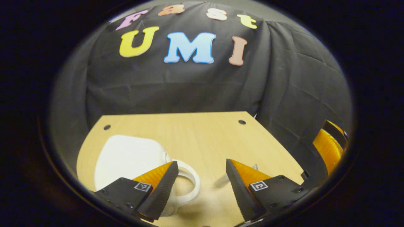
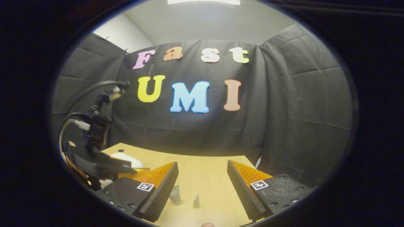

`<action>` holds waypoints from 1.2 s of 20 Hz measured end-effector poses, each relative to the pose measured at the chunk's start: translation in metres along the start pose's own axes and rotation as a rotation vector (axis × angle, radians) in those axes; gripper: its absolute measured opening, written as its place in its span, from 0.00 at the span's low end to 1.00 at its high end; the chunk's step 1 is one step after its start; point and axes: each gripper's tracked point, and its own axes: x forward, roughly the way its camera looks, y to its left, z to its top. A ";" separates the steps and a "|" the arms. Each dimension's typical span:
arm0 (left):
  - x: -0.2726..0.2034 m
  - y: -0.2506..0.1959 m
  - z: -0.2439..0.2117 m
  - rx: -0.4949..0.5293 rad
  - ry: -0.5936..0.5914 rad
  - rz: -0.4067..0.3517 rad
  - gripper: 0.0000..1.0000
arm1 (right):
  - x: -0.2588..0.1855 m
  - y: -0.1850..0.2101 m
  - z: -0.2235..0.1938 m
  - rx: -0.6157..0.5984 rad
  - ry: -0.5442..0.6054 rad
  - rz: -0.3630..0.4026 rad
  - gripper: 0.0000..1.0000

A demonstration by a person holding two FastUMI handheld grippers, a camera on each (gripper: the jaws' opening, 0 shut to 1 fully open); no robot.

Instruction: First open the suitcase, pack the skin care products into it, and then close the suitcase.

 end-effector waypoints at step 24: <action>0.065 0.008 -0.052 -0.155 0.515 0.006 0.14 | 0.011 -0.026 -0.013 0.007 -0.014 0.122 0.94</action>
